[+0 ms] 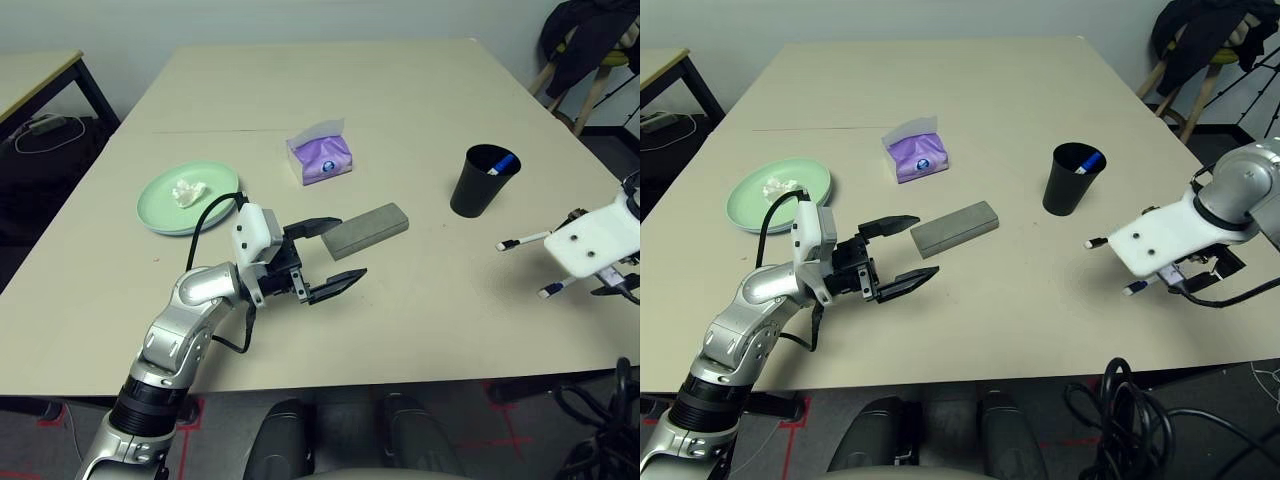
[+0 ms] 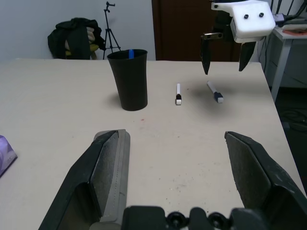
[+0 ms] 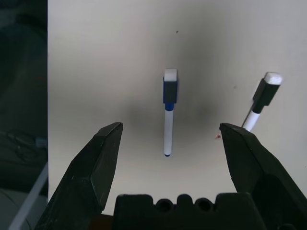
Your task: Organize and tidy the items on the table.
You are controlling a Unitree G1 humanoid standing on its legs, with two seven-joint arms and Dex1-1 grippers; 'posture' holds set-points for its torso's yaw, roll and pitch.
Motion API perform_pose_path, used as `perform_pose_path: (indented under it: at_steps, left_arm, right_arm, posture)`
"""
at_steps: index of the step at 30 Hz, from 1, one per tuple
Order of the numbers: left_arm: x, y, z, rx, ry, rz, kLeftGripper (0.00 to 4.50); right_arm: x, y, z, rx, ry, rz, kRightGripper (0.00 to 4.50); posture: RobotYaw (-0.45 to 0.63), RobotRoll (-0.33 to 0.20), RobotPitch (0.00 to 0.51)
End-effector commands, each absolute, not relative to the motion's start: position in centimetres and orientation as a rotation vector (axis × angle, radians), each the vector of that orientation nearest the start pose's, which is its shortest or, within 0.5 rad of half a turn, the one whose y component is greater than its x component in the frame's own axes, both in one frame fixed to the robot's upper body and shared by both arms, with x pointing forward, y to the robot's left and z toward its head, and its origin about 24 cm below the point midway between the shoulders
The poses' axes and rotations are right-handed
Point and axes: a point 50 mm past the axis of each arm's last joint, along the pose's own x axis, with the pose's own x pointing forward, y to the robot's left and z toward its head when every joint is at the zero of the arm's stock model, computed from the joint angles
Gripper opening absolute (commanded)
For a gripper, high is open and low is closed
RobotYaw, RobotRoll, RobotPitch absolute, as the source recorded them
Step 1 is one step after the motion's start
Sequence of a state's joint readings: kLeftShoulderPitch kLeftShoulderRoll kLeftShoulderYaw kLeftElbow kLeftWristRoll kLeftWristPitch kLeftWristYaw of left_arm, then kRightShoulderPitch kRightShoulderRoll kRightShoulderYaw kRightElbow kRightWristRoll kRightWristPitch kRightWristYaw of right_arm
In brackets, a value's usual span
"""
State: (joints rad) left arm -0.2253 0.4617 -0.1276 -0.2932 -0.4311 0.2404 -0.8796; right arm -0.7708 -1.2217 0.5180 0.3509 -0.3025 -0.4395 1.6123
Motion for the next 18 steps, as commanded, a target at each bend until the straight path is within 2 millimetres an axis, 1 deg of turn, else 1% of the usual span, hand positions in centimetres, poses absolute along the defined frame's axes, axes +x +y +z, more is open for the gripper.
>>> perform_pose_path:
  at_steps: [1,5,9,18]
  left_arm:
    - [24.9,13.0,13.8,0.161,-0.136,-1.16,4.48]
    - [24.8,13.1,13.9,0.165,-0.134,-1.157,4.48]
    - [24.9,13.0,14.1,0.167,-0.137,-1.155,4.48]
    - [24.7,12.8,14.2,0.164,-0.133,-1.161,4.48]
  right_arm:
    - [28.4,-28.7,17.9,-1.692,0.967,1.465,4.5]
    - [28.5,-28.5,16.9,-1.698,0.974,1.485,4.5]
    - [28.2,-28.3,16.0,-1.692,0.98,1.514,4.5]
    - [27.7,-29.5,14.8,-1.704,1.032,1.504,4.5]
  posture:
    - [0.04,0.0,0.079]
    - [0.04,0.0,0.08]
    - [0.04,0.0,0.077]
    - [0.04,0.0,0.087]
